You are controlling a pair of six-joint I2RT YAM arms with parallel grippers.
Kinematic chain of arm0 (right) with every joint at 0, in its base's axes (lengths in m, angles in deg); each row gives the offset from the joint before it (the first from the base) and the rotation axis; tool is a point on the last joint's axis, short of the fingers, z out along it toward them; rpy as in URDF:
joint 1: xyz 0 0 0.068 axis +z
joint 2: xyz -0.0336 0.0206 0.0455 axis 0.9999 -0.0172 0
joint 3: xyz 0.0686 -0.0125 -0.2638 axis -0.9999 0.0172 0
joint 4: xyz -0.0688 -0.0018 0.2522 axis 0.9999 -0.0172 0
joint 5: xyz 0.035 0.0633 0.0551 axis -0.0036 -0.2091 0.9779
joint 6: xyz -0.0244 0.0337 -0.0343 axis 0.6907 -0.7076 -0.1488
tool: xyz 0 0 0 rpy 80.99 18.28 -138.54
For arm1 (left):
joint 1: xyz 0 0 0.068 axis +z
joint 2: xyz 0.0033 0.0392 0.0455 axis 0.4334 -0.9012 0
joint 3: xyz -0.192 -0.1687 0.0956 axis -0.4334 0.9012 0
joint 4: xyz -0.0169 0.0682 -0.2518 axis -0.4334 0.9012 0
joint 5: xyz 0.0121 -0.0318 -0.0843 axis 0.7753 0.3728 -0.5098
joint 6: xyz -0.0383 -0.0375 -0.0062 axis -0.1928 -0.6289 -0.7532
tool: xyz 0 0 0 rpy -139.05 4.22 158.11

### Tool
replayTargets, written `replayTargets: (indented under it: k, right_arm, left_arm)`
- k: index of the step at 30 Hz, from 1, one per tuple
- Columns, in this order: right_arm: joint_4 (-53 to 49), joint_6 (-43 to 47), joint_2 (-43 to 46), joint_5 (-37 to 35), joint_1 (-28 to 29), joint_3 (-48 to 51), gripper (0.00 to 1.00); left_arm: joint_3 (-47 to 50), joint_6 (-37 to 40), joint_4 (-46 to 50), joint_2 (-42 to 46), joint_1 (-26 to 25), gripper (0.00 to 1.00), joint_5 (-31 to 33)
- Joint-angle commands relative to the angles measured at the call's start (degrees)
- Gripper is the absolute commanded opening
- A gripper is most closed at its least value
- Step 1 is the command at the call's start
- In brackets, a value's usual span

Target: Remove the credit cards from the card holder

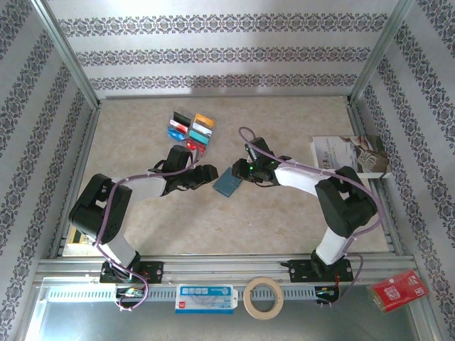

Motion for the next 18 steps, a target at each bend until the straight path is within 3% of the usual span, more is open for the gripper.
replayTargets:
  k: [1,18]
  right_arm:
    - [1.5,-1.0,-3.1,2.1,-0.6,-2.9,0.27]
    - [2.2,-3.5,-8.8,0.4,-0.9,-1.3,0.27]
  left_arm:
    - [-0.8,-2.1,1.0,-0.9,-0.4,0.57,-0.1]
    - [-2.5,-5.2,-0.7,-5.5,-1.3,0.54,-6.0]
